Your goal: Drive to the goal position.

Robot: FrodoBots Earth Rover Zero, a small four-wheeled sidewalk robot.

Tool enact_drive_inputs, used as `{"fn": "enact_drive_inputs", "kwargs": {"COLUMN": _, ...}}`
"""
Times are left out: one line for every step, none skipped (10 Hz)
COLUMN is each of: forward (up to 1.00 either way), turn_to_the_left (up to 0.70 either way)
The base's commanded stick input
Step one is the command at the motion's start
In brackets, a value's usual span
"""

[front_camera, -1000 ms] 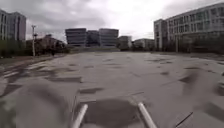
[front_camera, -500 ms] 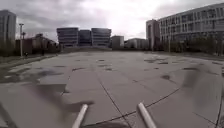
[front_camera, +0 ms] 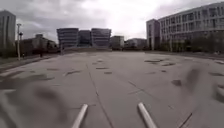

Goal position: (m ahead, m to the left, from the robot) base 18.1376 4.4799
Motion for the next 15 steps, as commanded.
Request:
{"fn": "enact_drive_inputs", "kwargs": {"forward": 1.00, "turn_to_the_left": 0.00}}
{"fn": "enact_drive_inputs", "kwargs": {"forward": 1.00, "turn_to_the_left": 0.00}}
{"fn": "enact_drive_inputs", "kwargs": {"forward": 1.00, "turn_to_the_left": 0.00}}
{"fn": "enact_drive_inputs", "kwargs": {"forward": 1.00, "turn_to_the_left": 0.00}}
{"fn": "enact_drive_inputs", "kwargs": {"forward": 1.00, "turn_to_the_left": 0.00}}
{"fn": "enact_drive_inputs", "kwargs": {"forward": 1.00, "turn_to_the_left": 0.00}}
{"fn": "enact_drive_inputs", "kwargs": {"forward": 1.00, "turn_to_the_left": 0.00}}
{"fn": "enact_drive_inputs", "kwargs": {"forward": 1.00, "turn_to_the_left": 0.00}}
{"fn": "enact_drive_inputs", "kwargs": {"forward": 1.00, "turn_to_the_left": 0.00}}
{"fn": "enact_drive_inputs", "kwargs": {"forward": 1.00, "turn_to_the_left": 0.00}}
{"fn": "enact_drive_inputs", "kwargs": {"forward": 1.00, "turn_to_the_left": 0.00}}
{"fn": "enact_drive_inputs", "kwargs": {"forward": 1.00, "turn_to_the_left": 0.00}}
{"fn": "enact_drive_inputs", "kwargs": {"forward": 1.00, "turn_to_the_left": 0.00}}
{"fn": "enact_drive_inputs", "kwargs": {"forward": 1.00, "turn_to_the_left": 0.00}}
{"fn": "enact_drive_inputs", "kwargs": {"forward": 1.00, "turn_to_the_left": 0.00}}
